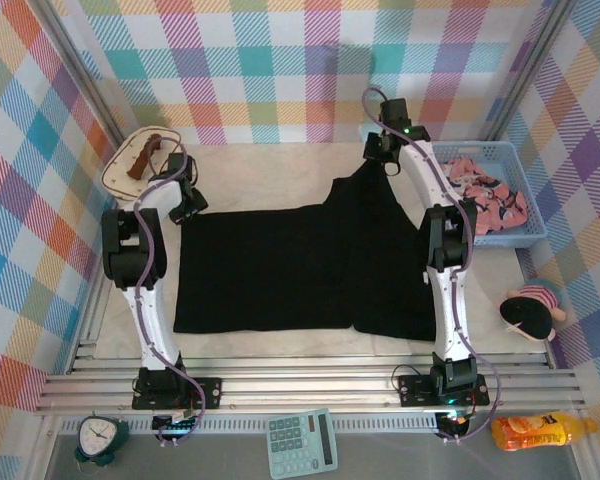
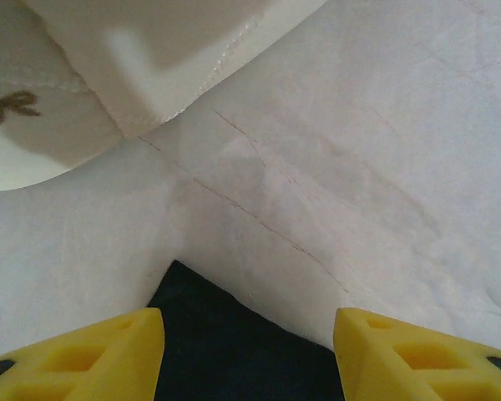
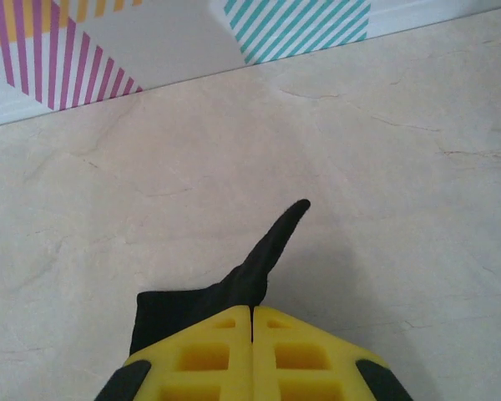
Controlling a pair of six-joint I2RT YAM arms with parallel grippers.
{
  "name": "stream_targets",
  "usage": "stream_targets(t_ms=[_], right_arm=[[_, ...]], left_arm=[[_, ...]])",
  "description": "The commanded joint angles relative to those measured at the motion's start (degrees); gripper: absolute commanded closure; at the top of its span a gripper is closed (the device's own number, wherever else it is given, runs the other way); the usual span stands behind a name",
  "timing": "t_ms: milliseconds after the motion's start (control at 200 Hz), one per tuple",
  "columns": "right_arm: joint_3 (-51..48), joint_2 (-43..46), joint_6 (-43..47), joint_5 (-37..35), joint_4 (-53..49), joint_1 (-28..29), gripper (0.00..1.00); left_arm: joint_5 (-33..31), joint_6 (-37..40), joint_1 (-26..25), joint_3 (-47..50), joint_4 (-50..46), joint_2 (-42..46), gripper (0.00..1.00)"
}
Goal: Fold and stack the mixed laundry pile
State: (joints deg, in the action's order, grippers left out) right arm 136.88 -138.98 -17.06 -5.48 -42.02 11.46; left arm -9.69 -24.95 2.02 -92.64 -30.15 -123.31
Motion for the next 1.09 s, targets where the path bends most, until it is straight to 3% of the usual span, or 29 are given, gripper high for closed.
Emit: stream_targets(t_ms=[0, 185, 325, 415, 760, 1090], right_arm=[[-0.2, -0.8, 0.7, 1.8, 0.4, 0.0, 1.00], [-0.9, -0.8, 0.7, 2.7, 1.2, 0.0, 1.00], [-0.8, -1.1, 0.8, 3.3, 1.4, -0.1, 1.00], [-0.8, -0.9, 1.1, 2.8, 1.2, 0.0, 1.00], [-0.2, 4.4, 2.1, 4.2, 1.1, -1.0, 1.00], [-32.3, 31.0, 3.3, 7.0, 10.0, -1.9, 1.00]], left_arm=[[-2.2, 0.5, 0.2, -4.0, -4.0, -3.0, 0.46], [-2.0, 0.9, 0.2, -7.0, -5.9, -5.8, 0.53], [-0.2, 1.1, 0.3, -9.8, -7.3, -7.7, 0.90], [1.0, 1.0, 0.2, -10.1, -7.5, -7.9, 1.00], [1.4, 3.3, 0.1, -12.7, -10.0, -0.2, 1.00], [5.4, 3.2, 0.7, -1.4, -6.4, 11.4, 1.00]])
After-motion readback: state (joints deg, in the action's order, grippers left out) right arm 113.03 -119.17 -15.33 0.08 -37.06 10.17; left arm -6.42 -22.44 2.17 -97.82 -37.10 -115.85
